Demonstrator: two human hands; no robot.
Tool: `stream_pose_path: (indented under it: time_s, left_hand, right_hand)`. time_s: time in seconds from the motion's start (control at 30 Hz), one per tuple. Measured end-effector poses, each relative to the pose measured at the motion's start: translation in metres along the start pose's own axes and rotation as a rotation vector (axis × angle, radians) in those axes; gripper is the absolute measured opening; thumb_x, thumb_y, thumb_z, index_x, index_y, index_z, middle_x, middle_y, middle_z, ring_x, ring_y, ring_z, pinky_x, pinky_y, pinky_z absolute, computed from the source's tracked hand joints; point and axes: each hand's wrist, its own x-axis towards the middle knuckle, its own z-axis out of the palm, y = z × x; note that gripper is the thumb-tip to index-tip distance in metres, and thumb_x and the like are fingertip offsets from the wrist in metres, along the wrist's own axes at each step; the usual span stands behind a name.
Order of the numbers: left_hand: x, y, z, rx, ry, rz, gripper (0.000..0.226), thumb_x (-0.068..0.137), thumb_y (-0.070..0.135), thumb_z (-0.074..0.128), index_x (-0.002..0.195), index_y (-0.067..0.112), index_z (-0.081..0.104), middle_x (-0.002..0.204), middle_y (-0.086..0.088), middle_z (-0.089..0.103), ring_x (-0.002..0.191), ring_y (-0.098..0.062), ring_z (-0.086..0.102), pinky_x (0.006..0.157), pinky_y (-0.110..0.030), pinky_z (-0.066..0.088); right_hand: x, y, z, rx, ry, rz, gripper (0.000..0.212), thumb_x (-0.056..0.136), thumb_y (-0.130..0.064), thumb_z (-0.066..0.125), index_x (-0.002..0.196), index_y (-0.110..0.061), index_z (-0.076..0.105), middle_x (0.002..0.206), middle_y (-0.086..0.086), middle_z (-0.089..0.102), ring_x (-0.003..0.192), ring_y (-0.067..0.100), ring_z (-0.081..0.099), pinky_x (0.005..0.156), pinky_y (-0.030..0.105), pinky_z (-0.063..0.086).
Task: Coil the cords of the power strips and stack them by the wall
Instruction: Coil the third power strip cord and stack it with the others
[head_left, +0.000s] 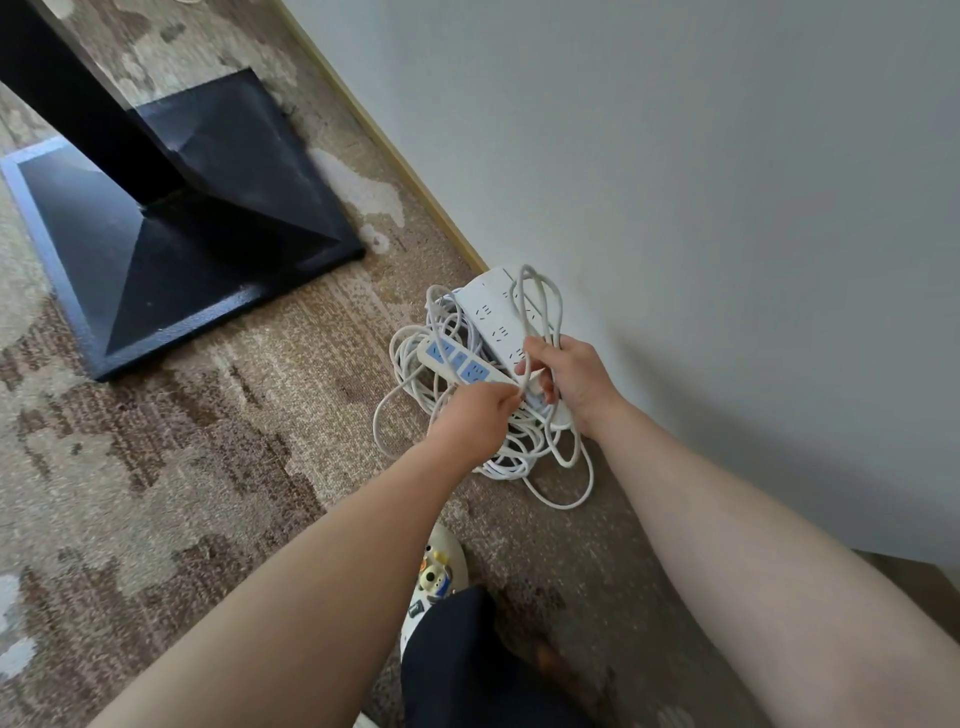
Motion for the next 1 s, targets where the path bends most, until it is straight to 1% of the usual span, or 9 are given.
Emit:
stream_pose_path:
  time_s: [0.1, 0.2, 0.27, 0.37, 0.47, 0.53, 0.63, 0.83, 1.0]
  left_hand:
    - [0.000, 0.005, 0.005, 0.032, -0.070, 0.013, 0.028, 0.103, 0.021, 0.039, 0.102, 0.007, 0.064, 0.073, -0.011, 0.059, 0.053, -0.015, 0.044, 0.052, -0.029, 0.037]
    - [-0.004, 0.007, 0.011, -0.033, -0.147, -0.018, 0.026, 0.102, 0.015, 0.038, 0.095, 0.005, 0.061, 0.080, -0.017, 0.062, 0.062, -0.021, 0.049, 0.060, -0.033, 0.042]
    - [-0.012, 0.002, 0.013, -0.156, -0.166, -0.033, 0.026, 0.102, 0.015, 0.040, 0.092, 0.006, 0.062, 0.073, -0.009, 0.059, 0.062, -0.021, 0.049, 0.063, -0.038, 0.046]
    - [-0.028, -0.017, 0.010, -0.263, -0.151, -0.060, 0.024, 0.103, 0.018, 0.041, 0.109, 0.022, 0.064, 0.067, 0.001, 0.055, 0.060, -0.015, 0.050, 0.063, -0.033, 0.047]
    - [-0.037, -0.035, 0.004, -0.301, -0.158, -0.088, 0.027, 0.103, 0.020, 0.043, 0.119, 0.026, 0.064, 0.067, 0.001, 0.053, 0.059, -0.012, 0.047, 0.064, -0.029, 0.043]
    - [-0.040, -0.042, 0.002, -0.294, -0.176, -0.078, 0.026, 0.103, 0.022, 0.043, 0.118, 0.027, 0.064, 0.069, 0.000, 0.053, 0.057, -0.007, 0.049, 0.067, -0.029, 0.045]
    - [-0.043, -0.051, 0.001, -0.247, -0.207, -0.049, 0.024, 0.103, 0.025, 0.044, 0.112, 0.031, 0.065, 0.069, 0.001, 0.052, 0.057, -0.008, 0.048, 0.067, -0.029, 0.045]
    - [-0.056, -0.076, -0.013, -0.068, -0.236, -0.018, 0.026, 0.101, 0.026, 0.046, 0.116, 0.027, 0.067, 0.070, 0.009, 0.054, 0.059, -0.009, 0.046, 0.061, -0.023, 0.042]
    - [-0.067, -0.097, -0.030, -0.097, -0.204, -0.029, 0.020, 0.098, 0.030, 0.051, 0.095, 0.032, 0.070, 0.065, 0.014, 0.058, 0.045, 0.004, 0.042, 0.051, -0.013, 0.037]
  right_hand:
    - [-0.001, 0.001, 0.000, -0.022, -0.017, 0.001, 0.015, 0.090, -0.023, 0.065, 0.084, -0.010, 0.064, 0.072, 0.005, 0.073, 0.046, 0.012, 0.045, 0.041, 0.023, 0.036]
    - [0.000, 0.004, 0.001, -0.097, -0.016, -0.013, 0.016, 0.092, -0.019, 0.061, 0.078, -0.011, 0.060, 0.060, 0.000, 0.061, 0.050, 0.016, 0.045, 0.046, 0.027, 0.037]
    - [0.004, 0.005, 0.000, -0.109, 0.025, -0.012, 0.015, 0.095, -0.020, 0.056, 0.081, -0.013, 0.057, 0.056, -0.005, 0.054, 0.049, 0.014, 0.046, 0.049, 0.028, 0.039]
    - [0.008, 0.004, 0.002, -0.013, 0.037, 0.018, 0.011, 0.096, -0.021, 0.051, 0.089, -0.014, 0.053, 0.055, -0.008, 0.051, 0.048, 0.012, 0.052, 0.057, 0.033, 0.048]
    - [0.007, 0.002, 0.006, 0.040, 0.002, 0.047, 0.011, 0.098, -0.026, 0.050, 0.095, -0.015, 0.052, 0.060, -0.007, 0.050, 0.046, 0.014, 0.052, 0.065, 0.043, 0.052]
    - [0.007, -0.001, 0.010, 0.053, 0.009, 0.038, 0.010, 0.099, -0.025, 0.049, 0.096, -0.016, 0.051, 0.061, -0.005, 0.047, 0.044, 0.012, 0.045, 0.058, 0.037, 0.054]
    - [0.008, -0.006, 0.011, 0.010, 0.059, 0.012, 0.010, 0.099, -0.024, 0.050, 0.094, -0.015, 0.052, 0.063, -0.003, 0.043, 0.043, 0.009, 0.035, 0.046, 0.028, 0.043]
    - [0.010, -0.007, 0.004, -0.076, 0.139, -0.004, 0.008, 0.096, -0.021, 0.050, 0.090, -0.016, 0.052, 0.064, -0.001, 0.041, 0.040, 0.009, 0.035, 0.039, 0.023, 0.036]
    - [0.015, -0.009, -0.002, -0.188, 0.155, -0.034, 0.010, 0.093, -0.023, 0.051, 0.084, -0.020, 0.053, 0.062, -0.002, 0.043, 0.042, 0.008, 0.035, 0.038, 0.023, 0.031]
